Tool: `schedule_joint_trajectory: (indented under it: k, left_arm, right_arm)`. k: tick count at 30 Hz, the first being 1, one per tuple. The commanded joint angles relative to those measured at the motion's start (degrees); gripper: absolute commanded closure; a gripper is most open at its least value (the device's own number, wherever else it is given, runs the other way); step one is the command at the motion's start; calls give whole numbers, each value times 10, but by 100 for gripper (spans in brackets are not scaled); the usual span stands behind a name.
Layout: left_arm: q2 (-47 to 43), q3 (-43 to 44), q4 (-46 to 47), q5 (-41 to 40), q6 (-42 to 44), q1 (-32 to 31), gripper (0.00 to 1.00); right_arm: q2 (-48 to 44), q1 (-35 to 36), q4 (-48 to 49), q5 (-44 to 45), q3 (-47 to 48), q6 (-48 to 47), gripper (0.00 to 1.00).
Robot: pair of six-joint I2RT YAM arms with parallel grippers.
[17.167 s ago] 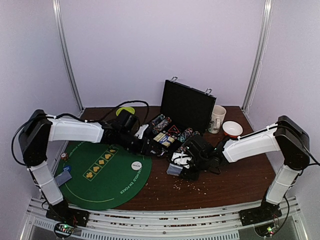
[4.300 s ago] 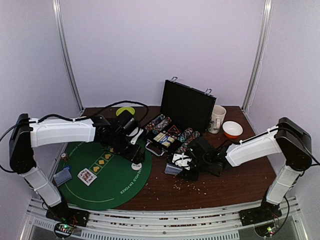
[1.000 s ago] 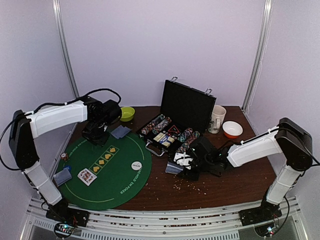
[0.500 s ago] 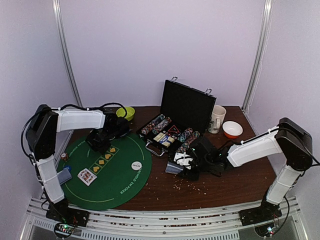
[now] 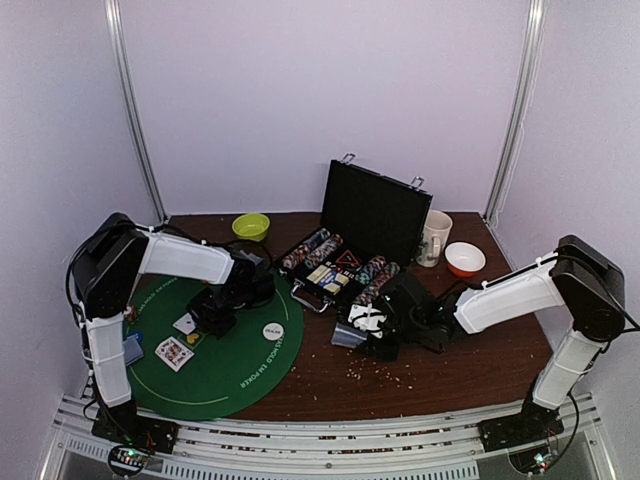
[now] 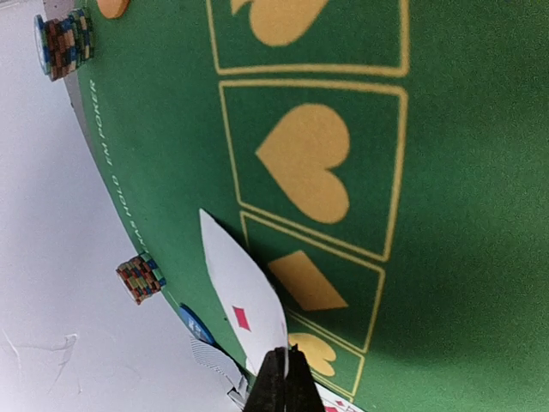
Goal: Distribute texas hold em gaming equipment
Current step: Flop the poker card into the community card area.
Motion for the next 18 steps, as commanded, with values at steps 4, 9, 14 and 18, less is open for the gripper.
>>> schedule_joint_trajectory:
  k: [4,9,14,18]
  left_arm:
    - [-13,-24,18,59,0,-8,100]
    - [-13,-27,17,93,-11,-17,100]
    - [-11,-29,12,100,-12,-19,100]
    - [-14,-29,8,117,-16,-24,100]
  right_arm:
    - [-11,-4,0,-4,6,3,47]
    - [-13,-5,-1,-3,6,3,47]
    - [-13,-5,-4,-3,8,3,47]
    - [-13,-5,-3,-3,7,2,47]
